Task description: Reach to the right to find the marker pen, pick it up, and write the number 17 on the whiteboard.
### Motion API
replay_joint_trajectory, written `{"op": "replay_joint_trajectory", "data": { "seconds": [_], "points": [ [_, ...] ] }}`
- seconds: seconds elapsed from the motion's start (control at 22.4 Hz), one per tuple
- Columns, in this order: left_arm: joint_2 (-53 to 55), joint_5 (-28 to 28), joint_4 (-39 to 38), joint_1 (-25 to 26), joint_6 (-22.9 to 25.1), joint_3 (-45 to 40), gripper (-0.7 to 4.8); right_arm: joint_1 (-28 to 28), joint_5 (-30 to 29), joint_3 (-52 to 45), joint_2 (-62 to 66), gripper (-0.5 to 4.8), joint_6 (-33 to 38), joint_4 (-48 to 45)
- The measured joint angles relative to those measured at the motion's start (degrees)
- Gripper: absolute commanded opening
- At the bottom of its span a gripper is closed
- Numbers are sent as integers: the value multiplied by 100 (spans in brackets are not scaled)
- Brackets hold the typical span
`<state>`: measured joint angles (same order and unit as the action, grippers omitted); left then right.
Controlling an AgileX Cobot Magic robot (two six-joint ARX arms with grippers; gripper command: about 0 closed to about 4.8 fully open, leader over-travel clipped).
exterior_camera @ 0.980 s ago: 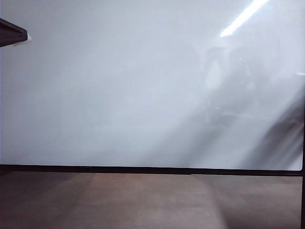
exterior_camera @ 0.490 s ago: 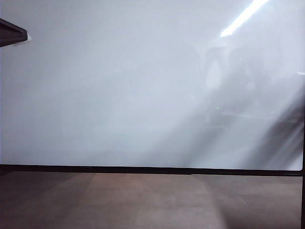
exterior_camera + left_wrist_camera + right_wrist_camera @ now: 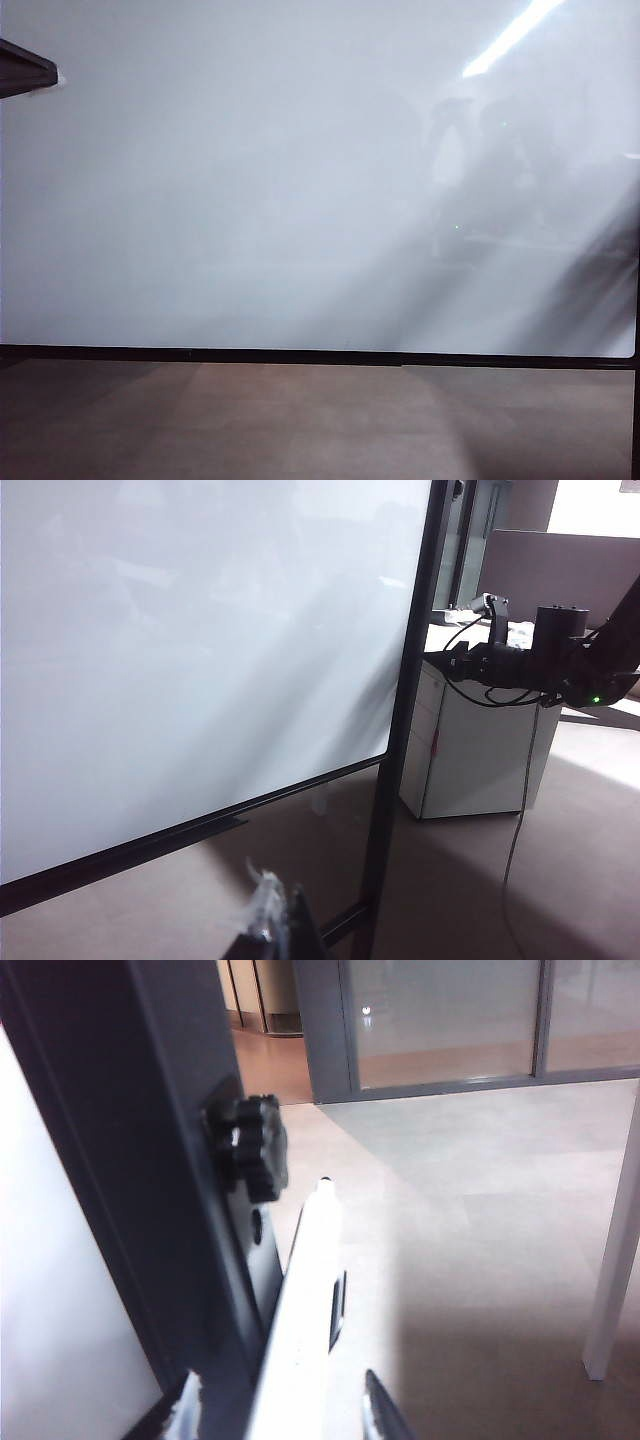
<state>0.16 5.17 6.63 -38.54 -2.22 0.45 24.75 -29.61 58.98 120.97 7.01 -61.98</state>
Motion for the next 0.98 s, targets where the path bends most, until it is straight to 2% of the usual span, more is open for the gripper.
{"op": "replay_joint_trajectory", "data": {
  "seconds": [0.09, 0.18, 0.27, 0.31, 0.36, 0.53, 0.67, 0.85, 0.98],
  "points": [
    [0, 0, 0, 0, -2, 0, -5, 0, 0, 0, 0, 182, 0, 0],
    [0, 0, 0, 0, -2, 0, -5, 0, 0, 0, 0, 107, 2, 20],
    [0, 0, -2, 0, 0, 0, -5, 0, 7, 0, 0, 79, -50, 37],
    [0, 0, 0, 0, -2, 0, -5, -4, 2, 0, 0, 12, -70, 57],
    [2, 0, 0, 0, 0, 0, -5, -13, 28, 0, 0, -6, -72, 63],
    [2, 0, 0, 0, 0, 0, -5, -7, 63, 52, 0, -6, -103, 39],
    [2, 0, 0, 0, 0, 0, -5, 101, 479, 46, -299, -6, 52, 140],
    [4, 0, -2, 0, -2, 0, -5, 356, 1425, 68, -1996, -6, 201, 761],
    [2, 0, 0, 0, -2, 0, -5, 289, 1886, 72, -3689, -6, 210, 1915]
  ]
}}
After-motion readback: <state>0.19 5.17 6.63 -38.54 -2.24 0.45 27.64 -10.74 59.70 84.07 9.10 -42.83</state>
